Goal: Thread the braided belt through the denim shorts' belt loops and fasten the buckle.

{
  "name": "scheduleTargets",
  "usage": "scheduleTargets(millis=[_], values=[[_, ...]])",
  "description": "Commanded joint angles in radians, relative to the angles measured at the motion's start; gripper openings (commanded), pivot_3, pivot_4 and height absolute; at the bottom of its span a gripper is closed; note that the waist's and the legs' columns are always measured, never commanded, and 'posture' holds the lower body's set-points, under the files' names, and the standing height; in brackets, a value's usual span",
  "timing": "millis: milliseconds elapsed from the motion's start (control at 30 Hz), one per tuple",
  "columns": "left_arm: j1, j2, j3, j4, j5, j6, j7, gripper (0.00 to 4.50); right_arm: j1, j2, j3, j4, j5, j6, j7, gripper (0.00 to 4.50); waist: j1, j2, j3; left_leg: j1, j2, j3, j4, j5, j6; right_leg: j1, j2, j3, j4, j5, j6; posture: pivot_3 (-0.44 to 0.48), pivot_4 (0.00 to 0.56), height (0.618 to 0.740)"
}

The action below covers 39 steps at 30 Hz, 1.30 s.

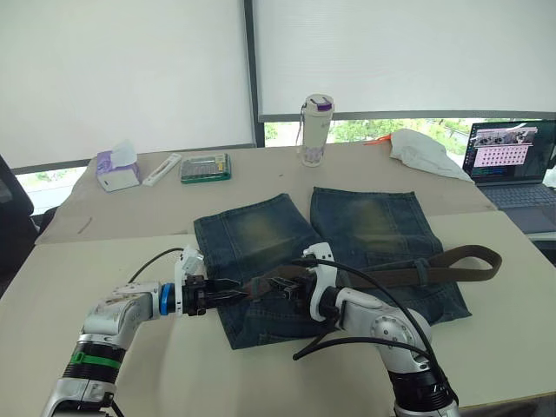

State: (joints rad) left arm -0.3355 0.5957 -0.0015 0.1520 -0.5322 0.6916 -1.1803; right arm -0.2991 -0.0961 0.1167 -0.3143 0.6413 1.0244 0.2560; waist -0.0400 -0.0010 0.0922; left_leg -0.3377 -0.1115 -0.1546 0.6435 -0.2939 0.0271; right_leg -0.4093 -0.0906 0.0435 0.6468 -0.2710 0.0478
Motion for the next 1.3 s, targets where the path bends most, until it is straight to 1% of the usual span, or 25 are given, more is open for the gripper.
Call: scheduleTargets(millis=[33,133,233,433,467,533,600,633,667,767,800,867,967,1000,1100,1133,1200,1233,1300], values=[[-0.013,-0.004,0.007,-0.01,-0.005,-0.01,0.005,3.06,-0.002,0.01,-0.003,-0.049,0.009,-0.026,0.012,0.0,0.0,0.0,0.0,0.0,0.0,0.0,0.0,0.0,0.0,0.0,0.0,0.0,0.0,0.0,0.0,0.0,0.15,0.74],[-0.019,-0.02,0.001,0.001,-0.001,-0.008,0.019,3.06,-0.001,0.012,-0.002,-0.05,0.01,-0.025,0.012,0.0,0.001,0.0,0.0,0.0,0.0,0.0,0.0,0.0,0.0,0.0,0.0,0.0,0.0,0.0,0.0,0.0,0.15,0.74],[-0.018,-0.03,-0.005,-0.001,0.001,-0.009,0.025,2.24,0.0,0.013,-0.001,-0.051,0.01,-0.024,0.012,0.0,0.0,0.0,0.0,0.0,0.0,0.0,0.0,0.0,0.0,0.0,0.0,0.0,0.0,0.0,0.0,0.0,0.15,0.74],[-0.013,-0.036,-0.015,-0.004,-0.001,-0.003,0.028,0.19,-0.001,0.011,-0.005,-0.05,0.013,-0.022,0.014,0.0,0.001,0.0,0.0,0.0,0.0,0.0,0.0,0.0,0.0,0.0,0.0,0.0,0.0,0.0,0.0,0.0,0.15,0.74],[-0.012,-0.035,-0.014,-0.005,-0.001,-0.003,0.028,0.04,0.0,0.011,-0.006,-0.052,0.015,-0.02,0.014,0.0,0.001,0.0,0.0,0.0,0.0,0.0,0.0,0.0,0.0,0.0,0.0,0.0,0.0,0.0,0.0,0.0,0.15,0.74],[-0.014,-0.035,-0.008,0.0,-0.003,-0.004,0.029,0.04,-0.002,-0.006,0.002,-0.057,0.009,-0.025,0.029,0.0,0.001,0.0,0.0,0.0,0.0,0.0,0.0,0.0,0.0,0.0,0.0,0.0,0.0,0.0,0.0,0.0,0.15,0.74],[-0.017,-0.033,-0.004,0.005,-0.006,-0.003,0.028,0.0,0.004,-0.037,0.009,-0.08,0.004,-0.027,0.046,0.82,0.001,0.0,0.0,0.0,0.0,0.0,0.0,0.0,0.0,0.0,0.0,0.0,0.0,0.0,0.0,0.0,0.15,0.74],[-0.019,-0.034,-0.001,0.005,-0.008,-0.002,0.028,0.0,0.012,-0.059,0.01,-0.102,0.003,-0.022,0.053,1.08,0.002,0.0,0.0,0.0,0.0,0.0,0.0,0.0,0.0,0.0,0.0,0.0,0.0,0.0,0.0,0.0,0.15,0.74],[-0.021,-0.034,0.003,0.006,-0.013,0.002,0.027,0.0,0.017,-0.084,0.011,-0.123,-0.01,-0.019,0.047,1.46,0.003,0.0,0.0,0.0,0.0,0.0,0.0,0.0,0.0,0.0,0.0,0.0,0.0,0.0,0.0,0.0,0.15,0.74],[-0.031,-0.024,0.015,0.019,-0.025,0.019,0.018,0.0,0.06,-0.259,0.04,-0.244,-0.097,-0.009,0.046,2.43,0.012,0.0,0.0,-0.001,-0.001,0.0,0.001,0.0,0.0,0.0,0.0,-0.001,0.0,0.0,0.0,0.0,0.15,0.74],[-0.034,-0.017,0.016,0.029,-0.023,0.015,0.01,0.0,0.083,-0.33,0.05,-0.295,-0.115,-0.002,0.059,2.43,0.018,0.0,0.0,-0.001,-0.001,0.0,0.001,0.0,0.0,0.0,0.0,-0.001,-0.001,0.0,0.0,0.0,0.15,0.74],[-0.036,-0.003,0.016,0.041,-0.023,0.014,-0.004,0.0,0.116,-0.406,0.048,-0.349,-0.122,0.011,0.065,2.43,0.023,-0.001,0.0,-0.001,-0.002,0.001,0.001,0.0,0.001,0.0,0.0,-0.002,-0.005,0.0,0.0,0.0,0.15,0.74],[-0.049,0.059,0.019,0.092,-0.012,0.007,-0.061,0.0,0.159,-0.525,0.087,-0.378,-0.182,0.034,0.064,2.43,0.02,-0.001,0.001,0.0,0.001,0.003,0.001,0.0,0.0,0.0,0.0,-0.002,-0.006,0.0,0.0,0.0,0.15,0.74],[-0.056,0.083,0.019,0.119,-0.004,-0.003,-0.084,0.0,0.172,-0.54,0.09,-0.375,-0.197,0.036,0.058,2.18,0.02,-0.001,0.001,0.0,0.001,0.003,0.001,0.0,0.0,0.0,0.0,-0.002,-0.006,0.0,0.0,0.0,0.15,0.74],[-0.09,0.155,0.016,0.22,0.026,-0.031,-0.15,0.0,0.195,-0.517,0.056,-0.358,-0.182,0.054,0.049,1.27,0.025,-0.002,0.001,0.0,0.002,0.003,0.001,0.0,-0.001,0.0,0.001,-0.002,-0.006,0.0,0.0,0.0,0.15,0.74],[-0.109,0.19,0.009,0.275,0.047,-0.05,-0.18,0.0,0.191,-0.503,0.049,-0.348,-0.186,0.057,0.04,0.93,0.025,-0.003,0.001,0.001,0.002,0.003,0.001,0.0,-0.001,0.0,0.001,-0.002,-0.005,0.0,0.0,0.0,0.15,0.74],[-0.156,0.255,0.0,0.429,0.112,-0.14,-0.219,0.0,0.179,-0.487,0.051,-0.331,-0.202,0.051,0.033,0.23,0.025,-0.005,0.001,0.001,0.002,0.003,0.001,0.0,-0.001,0.0,0.001,-0.002,-0.005,0.0,0.0,0.0,0.15,0.74],[-0.176,0.27,-0.003,0.485,0.135,-0.175,-0.229,0.0,0.176,-0.483,0.052,-0.327,-0.207,0.049,0.032,0.02,0.025,-0.005,0.001,0.001,0.002,0.003,0.001,0.0,-0.001,-0.001,0.001,-0.002,-0.005,0.0,0.0,0.0,0.15,0.74],[-0.24,0.306,0.008,0.643,0.185,-0.257,-0.216,0.0,0.17,-0.46,0.041,-0.322,-0.206,0.05,0.026,0.02,0.026,-0.005,0.001,0.001,0.002,0.003,0.0,0.0,-0.001,-0.001,0.001,-0.003,-0.005,0.0,0.0,0.0,0.15,0.74]])
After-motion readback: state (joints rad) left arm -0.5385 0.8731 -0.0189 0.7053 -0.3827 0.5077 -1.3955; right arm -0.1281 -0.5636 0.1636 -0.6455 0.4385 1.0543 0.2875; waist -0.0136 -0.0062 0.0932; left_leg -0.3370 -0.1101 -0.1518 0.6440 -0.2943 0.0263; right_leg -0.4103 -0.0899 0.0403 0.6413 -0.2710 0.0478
